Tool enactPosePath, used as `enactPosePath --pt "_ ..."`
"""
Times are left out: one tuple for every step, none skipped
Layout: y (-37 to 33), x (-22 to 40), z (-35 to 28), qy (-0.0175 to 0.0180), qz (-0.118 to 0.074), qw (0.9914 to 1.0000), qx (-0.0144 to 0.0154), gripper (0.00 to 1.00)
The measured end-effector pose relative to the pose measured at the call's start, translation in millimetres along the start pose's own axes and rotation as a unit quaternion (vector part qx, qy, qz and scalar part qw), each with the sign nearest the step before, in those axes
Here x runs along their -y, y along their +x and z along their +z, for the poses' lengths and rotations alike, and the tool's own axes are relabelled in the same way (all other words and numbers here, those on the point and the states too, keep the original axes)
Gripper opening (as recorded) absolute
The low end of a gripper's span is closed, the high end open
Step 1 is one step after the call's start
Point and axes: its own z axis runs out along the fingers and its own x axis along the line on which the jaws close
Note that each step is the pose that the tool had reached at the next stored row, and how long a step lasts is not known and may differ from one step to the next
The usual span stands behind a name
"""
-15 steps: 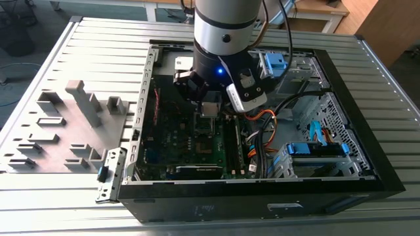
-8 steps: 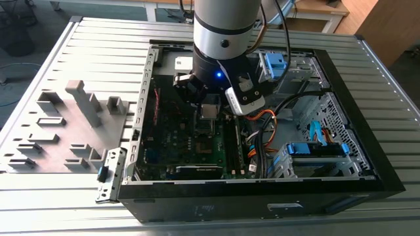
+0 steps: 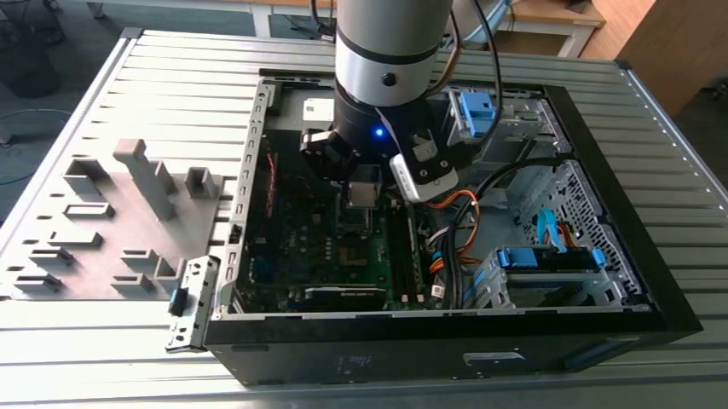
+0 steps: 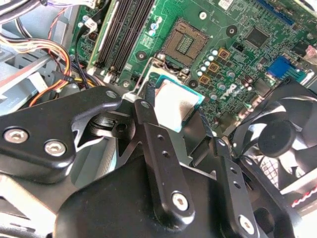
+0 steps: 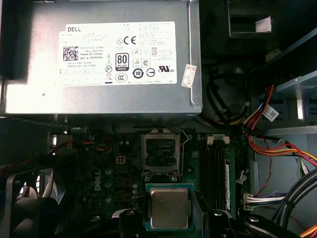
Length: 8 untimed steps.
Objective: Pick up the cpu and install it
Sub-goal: 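Place the cpu into insertion slot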
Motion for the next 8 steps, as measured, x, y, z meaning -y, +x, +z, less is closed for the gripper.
enactPosePath --pt "0.0 0.1 0.5 0.0000 0.000 1.00000 0.0000 0.47" --pt "0.0 0.1 0.8 0.0001 0.000 1.00000 0.0000 0.47" --pt "0.1 0.1 1.1 0.0001 0.000 1.00000 0.0000 0.47" --pt "0.1 0.2 1.3 0.0001 0.000 1.00000 -0.0001 0.47" --pt "0.1 0.2 1.5 0.0000 0.000 1.00000 0.0000 0.47" --pt "0.1 0.2 1.7 0.0000 0.000 1.00000 0.0000 0.47" --pt "0.1 0.2 1.8 0.0000 0.000 1.00000 0.0000 0.47" --pt "0.1 0.2 1.8 0.0000 0.000 1.00000 0.0000 0.47"
